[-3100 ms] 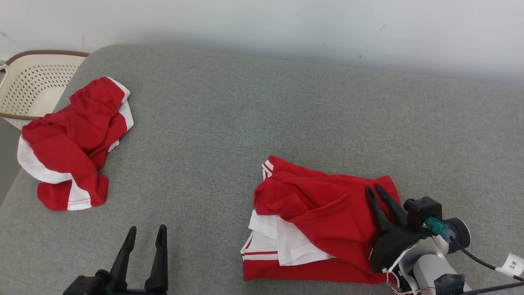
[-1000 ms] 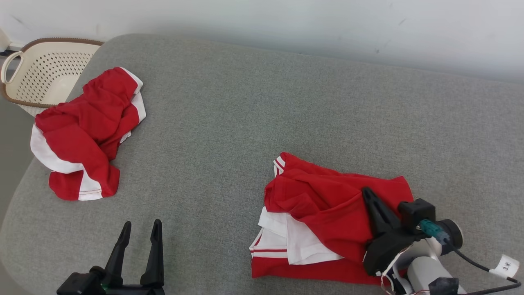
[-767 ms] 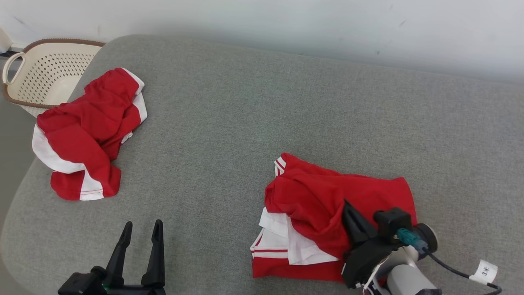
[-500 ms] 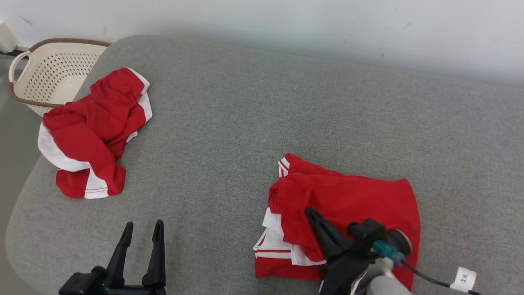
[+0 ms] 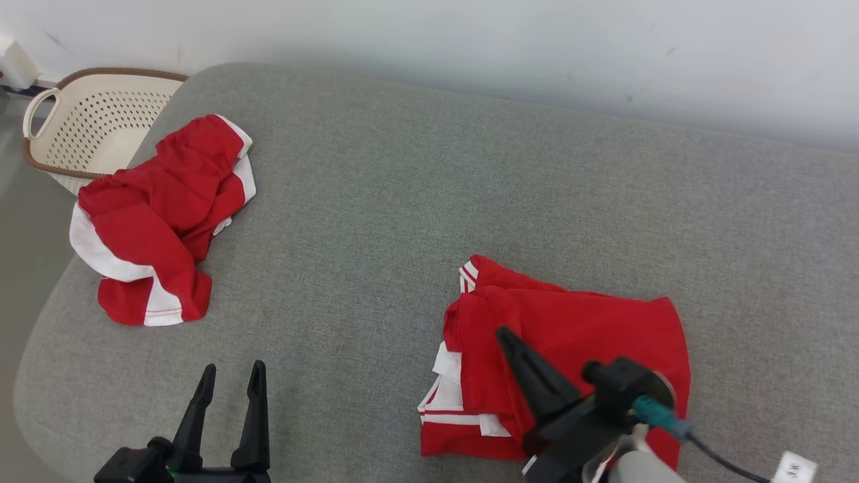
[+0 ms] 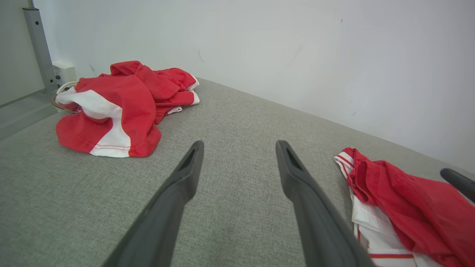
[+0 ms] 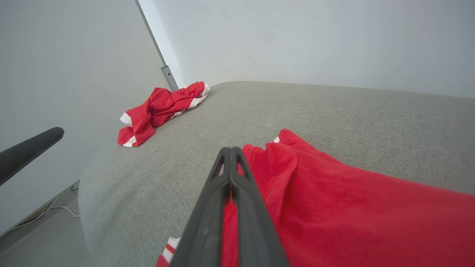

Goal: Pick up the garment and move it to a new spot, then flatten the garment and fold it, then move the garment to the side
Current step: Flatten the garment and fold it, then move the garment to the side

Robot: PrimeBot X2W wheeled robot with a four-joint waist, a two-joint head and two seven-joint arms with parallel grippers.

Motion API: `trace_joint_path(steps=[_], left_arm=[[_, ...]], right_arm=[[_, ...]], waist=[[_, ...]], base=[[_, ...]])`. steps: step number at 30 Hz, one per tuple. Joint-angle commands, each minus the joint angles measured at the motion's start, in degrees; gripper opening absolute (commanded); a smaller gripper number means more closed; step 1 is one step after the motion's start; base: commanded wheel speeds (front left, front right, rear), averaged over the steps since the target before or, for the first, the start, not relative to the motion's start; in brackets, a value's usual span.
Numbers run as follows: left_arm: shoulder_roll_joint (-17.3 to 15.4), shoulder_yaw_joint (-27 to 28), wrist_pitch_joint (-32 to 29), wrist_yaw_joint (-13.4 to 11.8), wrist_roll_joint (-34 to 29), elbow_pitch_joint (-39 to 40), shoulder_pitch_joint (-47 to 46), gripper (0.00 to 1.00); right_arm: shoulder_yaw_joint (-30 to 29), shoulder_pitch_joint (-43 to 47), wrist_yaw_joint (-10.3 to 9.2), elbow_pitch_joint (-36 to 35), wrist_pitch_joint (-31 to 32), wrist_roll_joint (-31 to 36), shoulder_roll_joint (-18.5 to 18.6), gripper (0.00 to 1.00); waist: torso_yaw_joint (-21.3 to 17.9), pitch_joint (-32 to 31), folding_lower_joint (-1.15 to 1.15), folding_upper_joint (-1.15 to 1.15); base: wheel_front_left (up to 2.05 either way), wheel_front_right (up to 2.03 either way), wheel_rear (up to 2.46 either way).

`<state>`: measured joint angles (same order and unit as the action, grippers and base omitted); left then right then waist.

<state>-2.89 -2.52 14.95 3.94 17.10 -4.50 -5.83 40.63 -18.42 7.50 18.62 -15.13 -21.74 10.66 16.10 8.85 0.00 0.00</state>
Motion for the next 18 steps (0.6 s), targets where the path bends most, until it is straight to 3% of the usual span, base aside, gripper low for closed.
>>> trace_joint_path(steps=[1, 8, 9, 11, 12, 13, 18], left_arm=[[0.0, 0.2, 0.3, -0.1, -0.2, 0.1, 0.8, 1.0], [0.0, 0.3, 0.3, -0.3, -0.6, 0.4, 1.4, 1.0], [0.0, 0.4, 0.3, -0.3, -0.7, 0.5, 1.5, 1.0], [0.0, 0.5, 0.3, -0.4, -0.9, 0.6, 1.8, 1.0], [0.0, 0.6, 0.3, -0.4, -0.9, 0.7, 1.9, 1.0], [0.0, 0.7, 0.3, -0.4, -0.9, 0.8, 2.0, 1.0], [0.0, 1.4, 0.3, -0.6, -1.1, 1.4, 2.6, 1.0]], right_arm=[[-1.6, 0.9, -0.02, -2.4, -0.1, -0.1, 0.9, 0.0], [-10.7, 3.7, -0.02, -8.3, -0.1, 1.7, 2.3, 0.0], [-12.3, 3.9, -0.02, -8.7, -0.1, 1.9, 2.2, 0.13], [-15.0, 4.8, -0.02, -8.8, 0.0, 2.5, 2.3, 0.49], [-16.3, 5.2, -0.02, -8.6, -0.1, 2.9, 2.5, 0.78], [-17.4, 5.5, -0.02, -8.4, -0.1, 3.0, 2.6, 1.0], [-22.3, 7.3, -0.02, -5.9, -0.1, 2.3, 3.4, 1.0]], waist=[[-0.2, -0.2, 0.0, 0.0], [-1.2, -1.1, 0.0, 0.0], [-1.4, -1.3, 0.0, 0.0], [-1.8, -1.5, 0.0, 0.0], [-2.0, -1.7, 0.0, 0.0], [-2.2, -1.8, 0.0, 0.0], [-3.6, -2.2, 0.0, 0.0]], base=[[0.0, 0.0, 0.0], [0.0, 0.0, 0.0], [0.0, 0.0, 0.0], [0.0, 0.0, 0.0], [0.0, 0.0, 0.0], [0.0, 0.0, 0.0], [0.0, 0.0, 0.0]])
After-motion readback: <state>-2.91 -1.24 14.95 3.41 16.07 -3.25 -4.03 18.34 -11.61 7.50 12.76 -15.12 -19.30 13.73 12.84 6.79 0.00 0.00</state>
